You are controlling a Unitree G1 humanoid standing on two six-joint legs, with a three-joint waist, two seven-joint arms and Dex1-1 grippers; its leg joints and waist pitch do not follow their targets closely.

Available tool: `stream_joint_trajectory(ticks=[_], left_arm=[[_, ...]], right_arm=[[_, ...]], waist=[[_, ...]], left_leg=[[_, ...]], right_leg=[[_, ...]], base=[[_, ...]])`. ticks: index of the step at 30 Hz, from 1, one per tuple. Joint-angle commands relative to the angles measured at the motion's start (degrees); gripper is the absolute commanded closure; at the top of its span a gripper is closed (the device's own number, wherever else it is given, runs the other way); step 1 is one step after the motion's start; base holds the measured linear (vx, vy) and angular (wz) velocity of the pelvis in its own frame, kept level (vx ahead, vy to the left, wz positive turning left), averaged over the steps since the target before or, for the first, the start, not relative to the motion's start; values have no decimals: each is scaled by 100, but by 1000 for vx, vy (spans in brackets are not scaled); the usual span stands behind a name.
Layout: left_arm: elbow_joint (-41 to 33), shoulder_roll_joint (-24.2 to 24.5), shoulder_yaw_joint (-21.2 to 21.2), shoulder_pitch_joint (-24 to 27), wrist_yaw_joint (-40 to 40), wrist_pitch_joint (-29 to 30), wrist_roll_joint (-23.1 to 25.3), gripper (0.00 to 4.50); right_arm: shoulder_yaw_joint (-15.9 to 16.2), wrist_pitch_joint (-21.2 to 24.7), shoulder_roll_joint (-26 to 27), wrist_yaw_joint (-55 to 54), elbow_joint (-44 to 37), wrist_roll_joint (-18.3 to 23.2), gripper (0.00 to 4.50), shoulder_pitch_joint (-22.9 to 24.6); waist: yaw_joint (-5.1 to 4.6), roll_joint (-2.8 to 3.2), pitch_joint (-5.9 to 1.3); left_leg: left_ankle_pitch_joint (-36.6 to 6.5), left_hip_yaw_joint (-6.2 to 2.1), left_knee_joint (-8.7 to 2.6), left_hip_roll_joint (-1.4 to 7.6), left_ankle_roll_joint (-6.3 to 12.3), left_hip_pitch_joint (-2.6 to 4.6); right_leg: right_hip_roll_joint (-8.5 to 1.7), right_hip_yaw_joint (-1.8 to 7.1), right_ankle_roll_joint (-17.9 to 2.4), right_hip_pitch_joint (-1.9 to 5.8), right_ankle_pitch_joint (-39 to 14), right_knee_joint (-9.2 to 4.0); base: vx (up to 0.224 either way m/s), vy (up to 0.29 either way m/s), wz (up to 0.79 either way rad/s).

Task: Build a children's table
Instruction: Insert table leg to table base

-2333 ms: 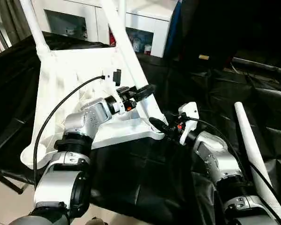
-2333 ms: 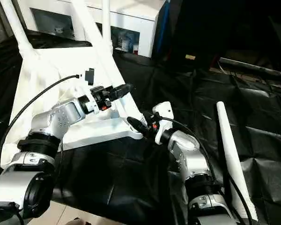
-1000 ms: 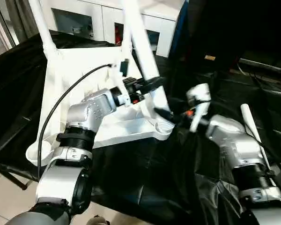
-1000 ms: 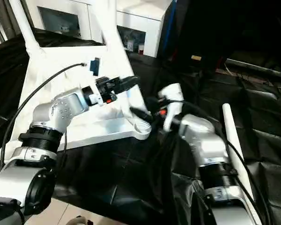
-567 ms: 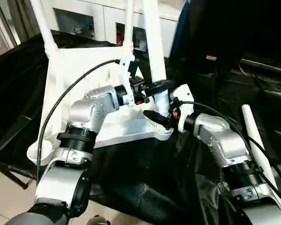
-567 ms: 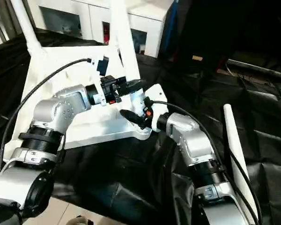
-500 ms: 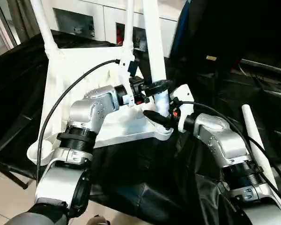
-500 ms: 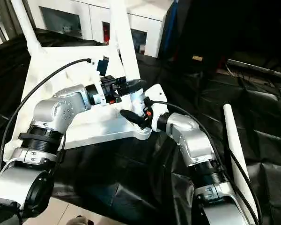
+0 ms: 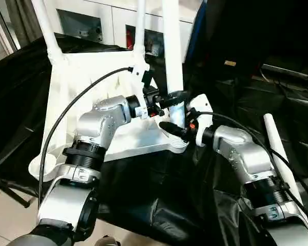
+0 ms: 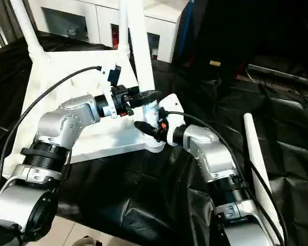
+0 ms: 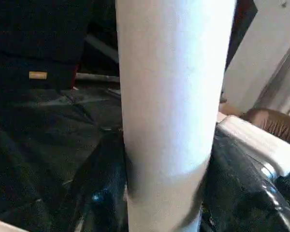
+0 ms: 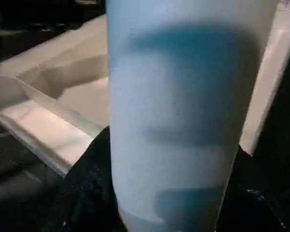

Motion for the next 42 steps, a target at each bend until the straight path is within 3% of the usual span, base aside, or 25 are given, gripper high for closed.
stream_joint_trajectory(ticks=[1,3,5,6,11,12,16,26,35,36,40,42], left_arm=[[-154,66,122,-10,-84,110,-102,185],[-275,122,236,51,-389,246,-395,156],[-488,225,353,119,-804,804,-893,145],[-629,286,384,158,-1037,1128,-1167,145],[-950,422,353,265,-1488,1526,-1559,145],[-1229,546,345,313,-1789,1865,-1885,145],[-1484,622,428,285,-1944,2290,-2295,180],[-1441,601,220,234,-1799,2087,-1979,248],[-1496,565,267,262,-1566,2001,-1977,256],[-1493,563,269,262,-1562,1992,-1970,257],[-1418,558,262,251,-1426,1730,-1761,258],[-1402,567,249,244,-1383,1649,-1698,262]], right_arm=[[-80,50,-73,472,-375,341,255,95],[-172,178,-167,917,-641,720,255,228],[-207,318,-283,1289,-942,1007,255,369],[-168,356,-354,1455,-1093,1101,255,449],[-127,463,-440,1660,-1326,1287,255,582],[-119,598,-497,1810,-1528,1481,255,718],[-137,734,-543,1929,-1727,1674,255,839],[-25,621,-574,1977,-1740,1551,256,867],[-38,573,-543,1759,-1659,1446,256,816],[-52,589,-532,1746,-1649,1461,200,809],[-54,476,-464,1574,-1505,1335,180,707],[-24,402,-458,1485,-1463,1232,150,682]], waist=[[33,41,-447],[42,30,-446],[43,31,-444],[38,29,-432],[38,52,-407],[45,62,-402],[34,70,-409],[57,78,-426],[54,59,-428],[51,57,-430],[46,54,-431],[47,52,-432]], left_leg=[[-606,-88,-308,154,155,40],[-563,-84,-300,153,221,35],[-558,-78,-296,146,245,39],[-596,-86,-302,162,252,22],[-904,-89,-315,154,73,57],[-910,-97,-324,160,60,54],[-930,-98,-325,159,19,49],[-757,-106,-318,143,-17,39],[-736,-102,-310,141,-12,34],[-734,-106,-311,141,-14,29],[-696,-105,-308,143,-11,33],[-671,-102,-306,138,-27,34]], right_leg=[[-487,322,-1171,400,-248,-372],[-481,318,-1238,400,-150,-354],[-477,311,-1295,402,-145,-344],[-482,312,-1297,385,-216,-355],[-490,311,-1122,361,-999,-442],[-486,315,-1065,354,-1064,-442],[-471,306,-1080,347,-995,-434],[-463,308,-970,364,-859,-427],[-467,304,-957,363,-916,-430],[-465,301,-952,372,-917,-426],[-467,302,-947,367,-857,-421],[-463,304,-932,368,-839,-417]], base=[[0,0,0],[0,0,0],[0,0,0],[0,0,0],[0,0,0],[0,0,0],[0,0,0],[0,0,0],[0,0,0],[0,0,0],[0,0,0],[0,0,0]])
